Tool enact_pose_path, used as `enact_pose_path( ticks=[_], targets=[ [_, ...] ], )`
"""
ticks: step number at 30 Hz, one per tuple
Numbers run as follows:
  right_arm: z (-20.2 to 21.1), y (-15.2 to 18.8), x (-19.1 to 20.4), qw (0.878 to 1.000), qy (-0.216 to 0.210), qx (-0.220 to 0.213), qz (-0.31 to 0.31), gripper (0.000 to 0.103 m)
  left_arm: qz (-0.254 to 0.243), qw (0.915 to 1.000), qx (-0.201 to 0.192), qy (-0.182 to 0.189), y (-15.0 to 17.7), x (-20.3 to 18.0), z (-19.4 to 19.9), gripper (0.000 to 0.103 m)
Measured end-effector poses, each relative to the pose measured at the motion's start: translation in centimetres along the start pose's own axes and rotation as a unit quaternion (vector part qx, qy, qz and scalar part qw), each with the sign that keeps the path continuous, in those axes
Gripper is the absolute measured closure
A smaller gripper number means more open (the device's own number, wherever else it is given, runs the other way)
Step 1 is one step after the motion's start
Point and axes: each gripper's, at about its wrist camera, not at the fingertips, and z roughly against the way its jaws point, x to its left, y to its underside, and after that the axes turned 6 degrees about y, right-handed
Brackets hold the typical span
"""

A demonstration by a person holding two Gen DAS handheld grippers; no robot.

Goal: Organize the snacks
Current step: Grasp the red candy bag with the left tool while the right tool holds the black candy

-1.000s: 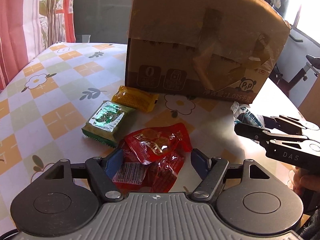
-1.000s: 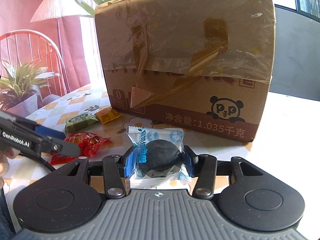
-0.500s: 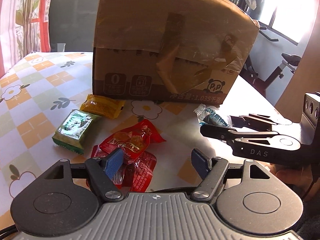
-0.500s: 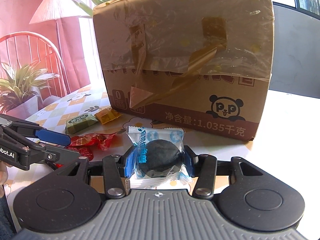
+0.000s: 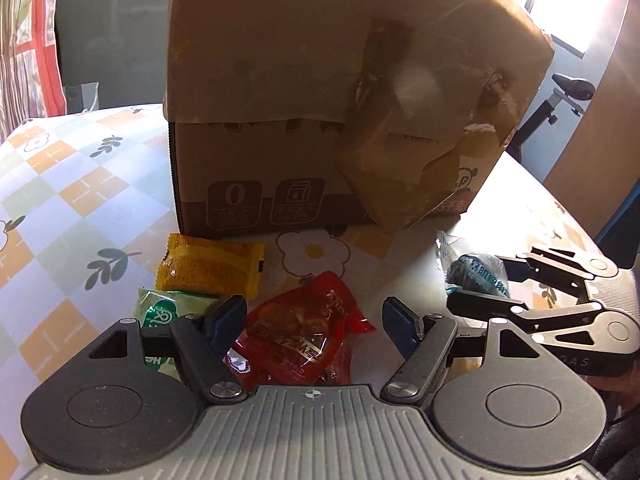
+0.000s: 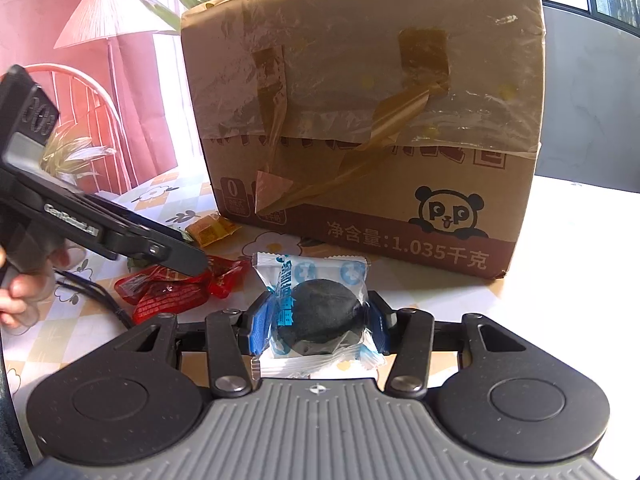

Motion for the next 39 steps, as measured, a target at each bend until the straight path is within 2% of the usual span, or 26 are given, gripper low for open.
enact_pose_path(
  ticks=[4,10,19,25,32,35,39],
  targets=[
    [0.0,0.0,-0.1,1.0,-0.001,0.001,-0.002,0.052,0.013,0.9999,0.002,-0.009,0.2,0.5,-1.0,0.027],
    [0.0,0.0,0.0,1.0,-0.004,0.004,0.001,0.052,0.0,1.0,-0.003,-0.008,0.6,0.0,-0.9,0.026],
    [-0.1,0.0,-0.1,1.0,-0.004,0.005,-0.005,0.052,-0.003,0.9998,0.009,0.017,1.7,-1.8,0.3,0.026],
    [-0.2,-0.1,-0.2,1.0,-0.001,0.009,-0.009,0.052,0.006,0.9985,0.012,0.053,2.2,-3.0,0.9,0.026],
    [1.1,-0.2,-0.7,0.999,0.022,-0.016,-0.033,0.052,0.01,0.9966,0.01,0.081,0.7,-3.3,2.3,0.026],
    [2.0,-0.3,-0.5,0.999,0.026,-0.021,-0.019,0.052,-0.008,0.9974,0.011,0.071,0.1,-3.5,3.1,0.026],
    [2.5,-0.2,-0.7,0.999,0.021,-0.003,-0.043,0.052,-0.02,0.9993,0.021,0.022,-0.7,-2.9,3.0,0.027]
  ],
)
